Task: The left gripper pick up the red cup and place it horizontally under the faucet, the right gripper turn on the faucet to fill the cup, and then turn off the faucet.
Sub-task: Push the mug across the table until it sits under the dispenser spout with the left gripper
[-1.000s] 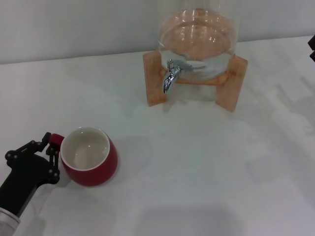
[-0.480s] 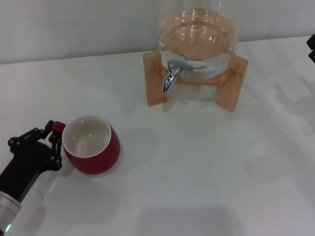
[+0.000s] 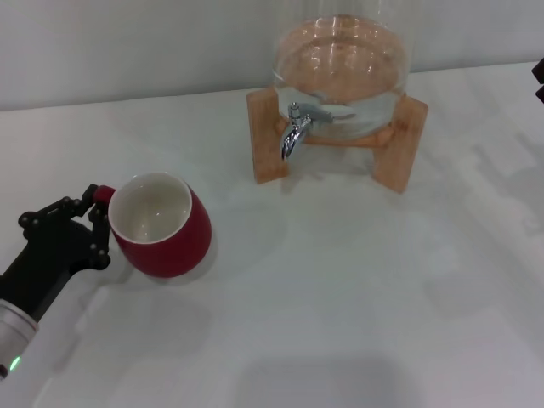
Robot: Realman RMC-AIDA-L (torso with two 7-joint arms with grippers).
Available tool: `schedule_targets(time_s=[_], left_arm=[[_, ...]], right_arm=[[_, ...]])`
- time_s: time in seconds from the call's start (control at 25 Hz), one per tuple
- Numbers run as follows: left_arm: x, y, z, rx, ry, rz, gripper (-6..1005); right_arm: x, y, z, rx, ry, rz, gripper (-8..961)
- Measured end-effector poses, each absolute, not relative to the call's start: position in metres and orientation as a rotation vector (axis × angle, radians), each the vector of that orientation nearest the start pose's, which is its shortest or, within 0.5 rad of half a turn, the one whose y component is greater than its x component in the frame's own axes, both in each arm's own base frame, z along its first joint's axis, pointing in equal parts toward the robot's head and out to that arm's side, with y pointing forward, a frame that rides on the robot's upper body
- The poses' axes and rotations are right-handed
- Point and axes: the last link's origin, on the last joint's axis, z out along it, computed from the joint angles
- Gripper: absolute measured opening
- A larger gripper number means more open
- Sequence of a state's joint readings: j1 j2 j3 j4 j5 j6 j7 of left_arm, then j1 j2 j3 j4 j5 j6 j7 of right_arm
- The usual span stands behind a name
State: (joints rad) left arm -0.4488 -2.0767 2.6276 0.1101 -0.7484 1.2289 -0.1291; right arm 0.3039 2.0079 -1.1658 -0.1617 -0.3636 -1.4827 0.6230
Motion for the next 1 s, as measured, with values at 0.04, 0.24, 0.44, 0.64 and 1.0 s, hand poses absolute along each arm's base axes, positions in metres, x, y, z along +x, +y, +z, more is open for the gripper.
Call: schedule_targets(time_s=[0.04,0.24,0.44,0.64,1.0], left_arm=[[-0.304,0.307,-0.060,-2.025,-0.290,-0.652,95],[-0.301,0.310,-0.062,-2.040,-0.284,-0.655,95],[-0.296,0.315,-0.063,-2.051,-0.283,-0.665,95],[-0.290,0.323,-0.067,-2.074,-0.292,-0.668,94],[-0.283,0.329,-0.072,-2.099,-0.297,-0.664,94]], right_arm=[[0.348,0.292,0.066,-1.519,0.517,1.067,836],[0.348,0.291,0.064,-1.527,0.523,1.072,836],[0.348,0.291,0.064,-1.530,0.524,1.072,836],[0.347,0.291,0.063,-1.535,0.520,1.076,835],[0.346,0.292,0.064,-1.535,0.514,1.078,835]])
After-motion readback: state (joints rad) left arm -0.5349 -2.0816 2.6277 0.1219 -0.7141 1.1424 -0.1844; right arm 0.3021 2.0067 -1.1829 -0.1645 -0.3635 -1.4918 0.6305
